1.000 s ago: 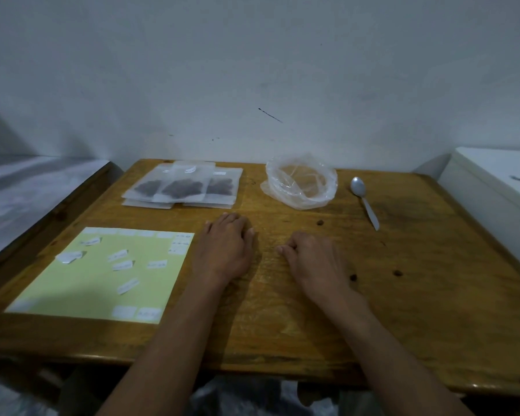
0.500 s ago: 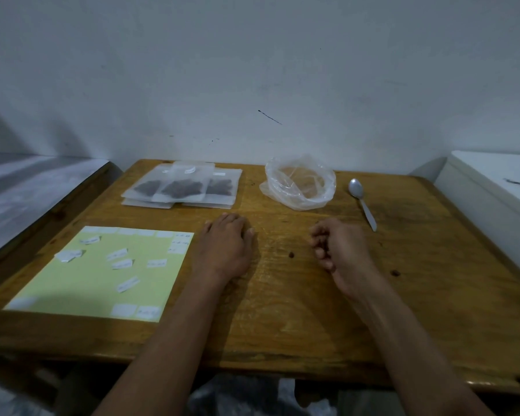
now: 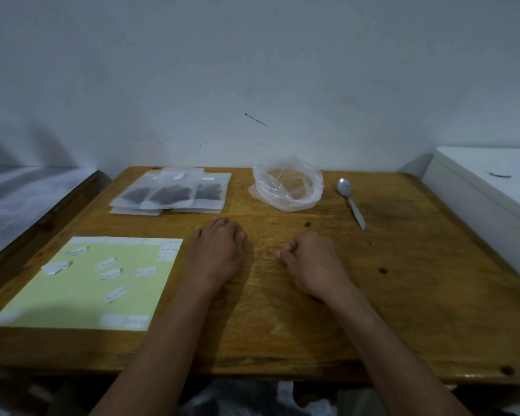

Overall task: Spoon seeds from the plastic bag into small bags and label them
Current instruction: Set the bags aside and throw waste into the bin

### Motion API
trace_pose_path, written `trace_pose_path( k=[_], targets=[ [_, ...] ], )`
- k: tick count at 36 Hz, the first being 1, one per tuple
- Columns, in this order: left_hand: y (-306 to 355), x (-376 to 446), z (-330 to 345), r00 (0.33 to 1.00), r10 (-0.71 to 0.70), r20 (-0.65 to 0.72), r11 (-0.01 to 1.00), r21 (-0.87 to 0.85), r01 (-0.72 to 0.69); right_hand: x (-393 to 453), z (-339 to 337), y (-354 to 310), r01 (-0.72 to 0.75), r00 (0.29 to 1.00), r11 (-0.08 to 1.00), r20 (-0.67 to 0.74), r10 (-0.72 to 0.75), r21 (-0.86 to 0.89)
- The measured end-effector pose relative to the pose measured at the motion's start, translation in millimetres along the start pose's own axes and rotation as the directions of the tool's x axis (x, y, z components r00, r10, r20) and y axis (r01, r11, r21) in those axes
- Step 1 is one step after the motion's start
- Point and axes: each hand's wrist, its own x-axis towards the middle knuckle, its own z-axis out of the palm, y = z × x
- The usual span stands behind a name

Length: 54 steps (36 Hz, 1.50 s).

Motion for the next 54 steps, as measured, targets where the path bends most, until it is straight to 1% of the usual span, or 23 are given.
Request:
trace_pose_path(
  k=[3,5,7,8,10,12,14,16,18,20,22,30,32,33,35,37,39,41,42,44,47,50,54],
  targets=[
    [7.3,-1.7,2.6,1.0,0.003,-0.006,1.0,-0.003,-0.003,1.7,-9.0,5.2,-0.141,0.99,0.92,0.04,0.135,0.365],
    [15.8,-3.4,6.1,1.0,0.02,0.004,1.0,-0.012,-0.02,6.3,-18.8,12.0,-0.279,0.96,0.586,0.212,0.182,0.761],
    [26.3,-3.9,11.1,0.999,0.045,0.017,0.999,-0.03,-0.045,12.0,-28.6,20.6,-0.343,0.938,0.186,0.323,0.128,0.921],
    [32.4,-3.6,13.8,0.998,0.057,0.021,0.998,-0.04,-0.056,14.7,-33.3,24.2,-0.348,0.934,0.069,0.339,0.108,0.935],
    [44.8,-2.1,18.9,0.996,0.085,0.028,0.995,-0.053,-0.083,21.2,-38.1,29.8,-0.321,0.937,-0.021,0.321,0.135,0.947],
    [56.2,0.6,24.6,0.992,0.119,0.04,0.992,-0.055,-0.117,30.2,-39.7,33.6,-0.274,0.936,0.039,0.257,0.242,0.961],
    [64.8,4.7,30.1,0.989,0.141,0.054,0.989,-0.044,-0.139,40.7,-40.9,37.1,-0.242,0.928,0.327,0.12,0.352,0.913],
    [71.2,8.9,34.8,0.986,0.153,0.062,0.988,-0.039,-0.15,53.4,-40.2,42.5,-0.234,0.931,0.75,-0.079,0.356,0.619],
    [76.0,11.0,38.4,0.985,0.161,0.066,0.987,-0.033,-0.159,65.4,-36.7,48.7,-0.134,0.965,0.974,-0.198,0.17,0.183],
    [78.0,11.7,41.2,0.985,0.164,0.061,0.986,-0.018,-0.164,73.8,-34.0,51.6,-0.078,0.981,0.995,-0.185,0.065,-0.065],
    [77.9,10.7,42.2,0.985,0.163,0.05,0.987,-0.007,-0.163,80.1,-31.8,54.8,-0.059,0.984,0.991,-0.173,0.038,-0.119],
    [75.6,8.6,42.3,0.985,0.169,0.043,0.986,-0.011,-0.169,84.8,-28.9,55.0,-0.014,0.984,0.991,-0.18,-0.011,-0.134],
    [74.9,8.7,42.7,0.985,0.167,0.049,0.986,-0.013,-0.166,80.9,-30.4,53.1,-0.043,0.978,0.998,-0.206,0.036,-0.033],
    [74.8,8.7,42.3,0.984,0.169,0.05,0.986,-0.011,-0.168,76.2,-32.8,53.0,-0.058,0.975,0.99,-0.208,0.084,0.127],
    [74.8,8.5,42.1,0.982,0.182,0.046,0.983,-0.022,-0.182,62.0,-41.4,56.3,-0.123,0.97,0.793,-0.097,0.224,0.597],
    [76.3,6.5,42.1,0.981,0.191,0.043,0.981,-0.037,-0.19,42.2,-52.8,64.0,-0.188,0.965,0.429,0.084,0.25,0.884],
    [80.1,3.5,42.0,0.98,0.194,0.049,0.981,-0.024,-0.193,22.7,-62.2,71.8,-0.216,0.949,0.196,0.159,0.272,0.956],
    [86.1,-0.4,42.1,0.978,0.2,0.06,0.98,-0.009,-0.2,6.5,-66.4,76.4,-0.218,0.924,0.148,0.155,0.351,0.965],
    [89.7,-2.2,42.2,0.977,0.204,0.07,0.979,-0.011,-0.203,-1.7,-67.7,76.0,-0.212,0.912,0.199,0.121,0.391,0.957],
    [96.5,-5.6,42.1,0.974,0.206,0.093,0.978,-0.022,-0.205,-17.7,-69.6,72.0,-0.242,0.897,0.458,0.017,0.442,0.855],
    [104.3,-9.3,44.3,0.971,0.211,0.108,0.977,-0.04,-0.208,-38.2,-65.0,67.2,-0.262,0.92,0.866,-0.16,0.357,0.426],
    [108.3,-12.6,49.0,0.968,0.223,0.114,0.975,-0.031,-0.221,-51.2,-54.9,66.3,-0.155,0.973,0.98,-0.152,0.173,0.124],
    [106.8,-14.7,48.4,0.966,0.226,0.123,0.974,-0.002,-0.227,-53.6,-39.9,70.4,-0.143,0.979,0.987,-0.138,0.151,0.068]
  ],
)
